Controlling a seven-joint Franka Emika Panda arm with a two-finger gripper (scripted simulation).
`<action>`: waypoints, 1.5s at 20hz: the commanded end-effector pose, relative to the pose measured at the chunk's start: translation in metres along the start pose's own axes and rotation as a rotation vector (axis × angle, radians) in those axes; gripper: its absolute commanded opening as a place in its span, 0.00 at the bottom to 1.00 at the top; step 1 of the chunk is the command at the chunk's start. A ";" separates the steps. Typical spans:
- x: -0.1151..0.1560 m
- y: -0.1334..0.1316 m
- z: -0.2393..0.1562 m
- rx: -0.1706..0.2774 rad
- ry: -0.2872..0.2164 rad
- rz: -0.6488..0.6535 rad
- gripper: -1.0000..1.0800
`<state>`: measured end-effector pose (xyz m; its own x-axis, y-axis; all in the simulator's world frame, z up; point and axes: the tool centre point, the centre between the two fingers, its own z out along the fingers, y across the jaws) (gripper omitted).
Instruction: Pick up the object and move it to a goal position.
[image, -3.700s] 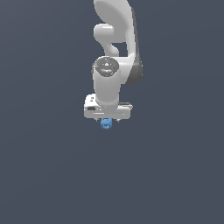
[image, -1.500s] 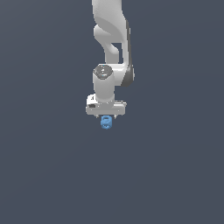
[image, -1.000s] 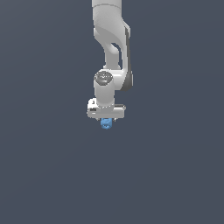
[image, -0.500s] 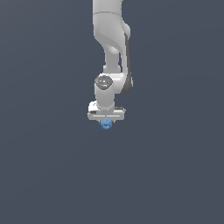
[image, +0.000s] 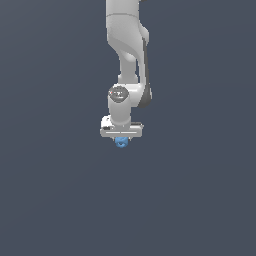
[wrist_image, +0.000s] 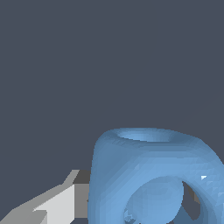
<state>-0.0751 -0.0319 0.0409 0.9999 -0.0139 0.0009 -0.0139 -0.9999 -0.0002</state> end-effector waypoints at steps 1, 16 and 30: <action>0.000 0.000 -0.002 0.000 0.001 0.000 0.00; 0.011 0.011 -0.092 0.000 0.000 0.000 0.00; 0.031 0.028 -0.236 0.000 0.000 0.000 0.00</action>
<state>-0.0459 -0.0583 0.2623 0.9999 -0.0142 0.0019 -0.0142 -0.9999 -0.0003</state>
